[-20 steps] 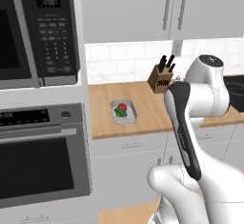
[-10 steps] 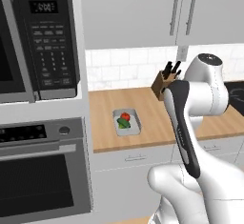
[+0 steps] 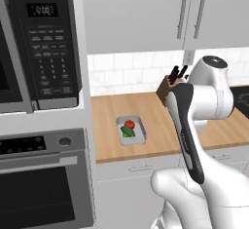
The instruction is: Take the meat container that has the steak and place it on the second highest rack of the freezer. Then take the vegetable container that has the tomato and broccoli and place it on the highest rack of the freezer.
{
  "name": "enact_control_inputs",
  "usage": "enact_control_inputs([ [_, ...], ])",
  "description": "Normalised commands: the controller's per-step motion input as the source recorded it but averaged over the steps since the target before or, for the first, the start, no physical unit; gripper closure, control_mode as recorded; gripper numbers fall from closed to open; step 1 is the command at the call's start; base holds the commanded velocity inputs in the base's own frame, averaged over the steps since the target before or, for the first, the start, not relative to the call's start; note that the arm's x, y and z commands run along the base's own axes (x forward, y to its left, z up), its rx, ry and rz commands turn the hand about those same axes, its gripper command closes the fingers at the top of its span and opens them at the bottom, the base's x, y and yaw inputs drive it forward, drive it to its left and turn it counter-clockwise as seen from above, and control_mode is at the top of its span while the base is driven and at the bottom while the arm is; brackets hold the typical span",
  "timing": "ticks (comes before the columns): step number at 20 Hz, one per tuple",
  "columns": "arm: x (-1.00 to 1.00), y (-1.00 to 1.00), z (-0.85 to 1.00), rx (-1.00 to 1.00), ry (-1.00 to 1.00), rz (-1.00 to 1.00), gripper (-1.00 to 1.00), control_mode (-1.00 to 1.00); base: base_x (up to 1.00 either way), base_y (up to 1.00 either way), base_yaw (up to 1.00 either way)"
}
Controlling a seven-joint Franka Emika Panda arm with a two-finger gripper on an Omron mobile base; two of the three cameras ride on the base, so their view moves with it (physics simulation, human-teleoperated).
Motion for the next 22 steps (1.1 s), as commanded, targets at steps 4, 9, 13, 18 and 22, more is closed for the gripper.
enact_control_inputs([
  [4, 0.0, 0.0, 0.0, 0.0, 0.0, 0.0, -1.0, 1.0, 0.08, 0.0, 0.0],
  [9, 0.27, 0.05, -0.13, 0.0, -0.01, 0.0, -1.0, -1.0, 0.0, 0.02, 0.0],
  [13, 0.76, 0.16, -0.6, 0.0, 0.0, 0.0, -1.0, -1.0, 0.0, 0.0, 0.0],
  [18, 0.59, 0.07, -0.72, 0.0, 0.03, 0.0, -1.0, -1.0, 0.0, 0.0, 0.0],
  [22, 0.42, 0.0, -0.62, 0.06, 0.06, 0.06, -1.0, -1.0, 0.0, 0.0, 0.0],
])
